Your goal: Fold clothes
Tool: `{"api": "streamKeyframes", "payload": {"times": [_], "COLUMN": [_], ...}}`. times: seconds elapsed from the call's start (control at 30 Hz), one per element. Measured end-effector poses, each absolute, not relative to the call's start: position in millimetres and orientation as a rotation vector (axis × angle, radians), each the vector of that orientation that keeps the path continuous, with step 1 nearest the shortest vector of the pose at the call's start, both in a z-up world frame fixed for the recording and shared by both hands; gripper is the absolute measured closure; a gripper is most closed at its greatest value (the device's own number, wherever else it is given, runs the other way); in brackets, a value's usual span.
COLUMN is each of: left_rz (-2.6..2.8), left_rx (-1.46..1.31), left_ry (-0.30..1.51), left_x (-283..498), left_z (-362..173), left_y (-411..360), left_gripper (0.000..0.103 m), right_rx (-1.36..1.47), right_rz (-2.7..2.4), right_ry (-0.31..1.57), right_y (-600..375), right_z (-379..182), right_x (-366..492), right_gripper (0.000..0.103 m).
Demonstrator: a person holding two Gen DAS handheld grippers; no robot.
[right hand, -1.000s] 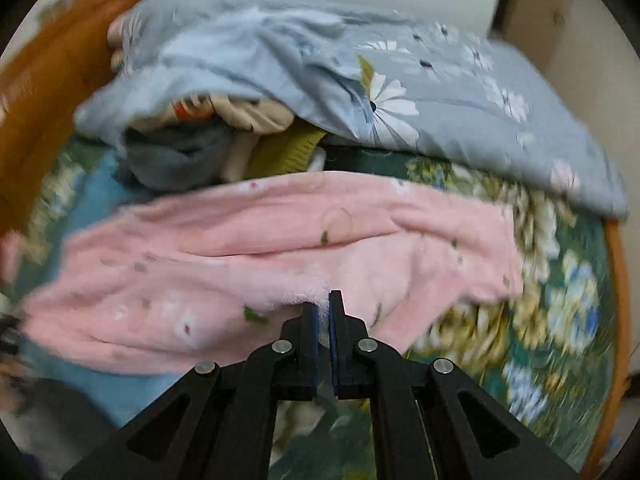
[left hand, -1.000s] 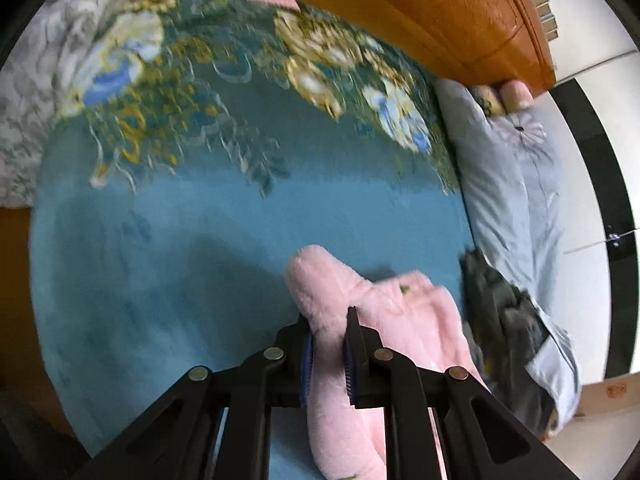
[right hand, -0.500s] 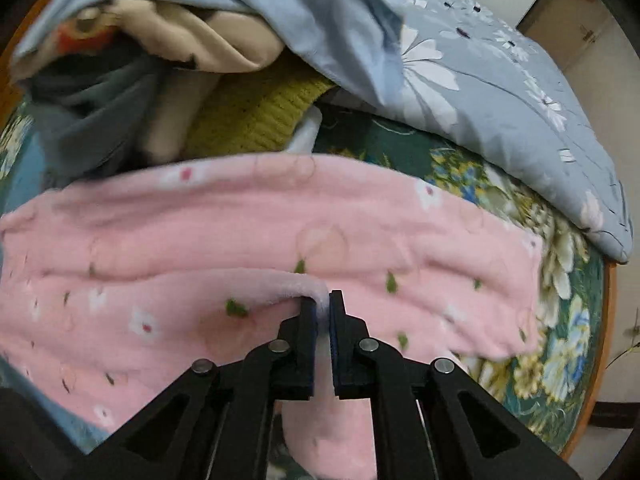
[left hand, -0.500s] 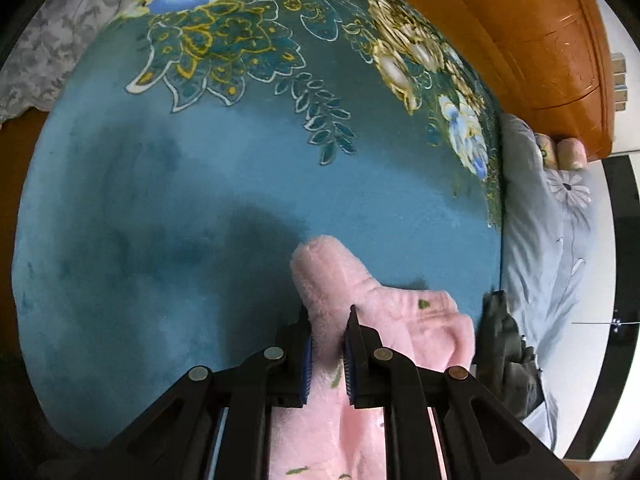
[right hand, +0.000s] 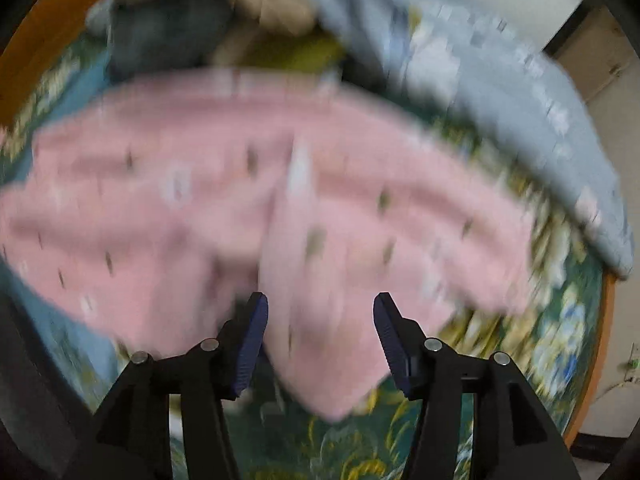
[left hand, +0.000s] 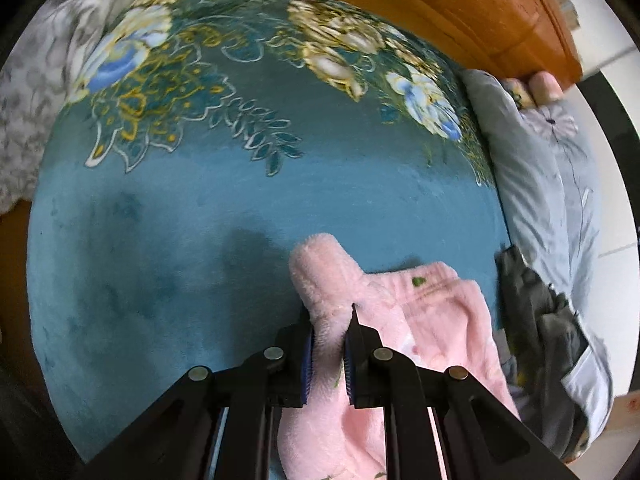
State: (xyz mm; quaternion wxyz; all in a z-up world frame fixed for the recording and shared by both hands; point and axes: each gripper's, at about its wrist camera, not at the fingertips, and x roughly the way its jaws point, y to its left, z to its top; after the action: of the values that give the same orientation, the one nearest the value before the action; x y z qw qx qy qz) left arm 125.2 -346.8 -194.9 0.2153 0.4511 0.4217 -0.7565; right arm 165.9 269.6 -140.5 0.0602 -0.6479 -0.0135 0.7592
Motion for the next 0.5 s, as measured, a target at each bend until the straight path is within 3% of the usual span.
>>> {"api": "streamKeyframes", "payload": {"times": [0.17,0.2,0.23,0.37,0.5], "left_rz": [-2.176,-2.183,-2.188,-2.198,-2.243], "left_rx": [1.277,1.273,1.268,1.206,1.149], "left_ry": [1.109,1.113,1.119,1.152,1.126], "left_x": [120,121,121,128,134], "left_z": [-187,-186,-186,-181,-169], "left_y": [-341,-341,-341,-346,-352], "left_gripper": [0.089,0.089,0.089,0.089,0.09], "right_rx": [-2.043,-2.038,-2.034,-1.992,-1.972], "right_rz": [2.15,2.13,2.106,2.074,2.158], "right_ry": [0.077,0.07,0.061,0.024,0.086], "right_y": [277,280,283,293,297], "right_z": [-201,-204,-206,-177,-109], "right_x": [190,192,194,206,230], "right_gripper": [0.053,0.072,0.098,0.099,0.099]}}
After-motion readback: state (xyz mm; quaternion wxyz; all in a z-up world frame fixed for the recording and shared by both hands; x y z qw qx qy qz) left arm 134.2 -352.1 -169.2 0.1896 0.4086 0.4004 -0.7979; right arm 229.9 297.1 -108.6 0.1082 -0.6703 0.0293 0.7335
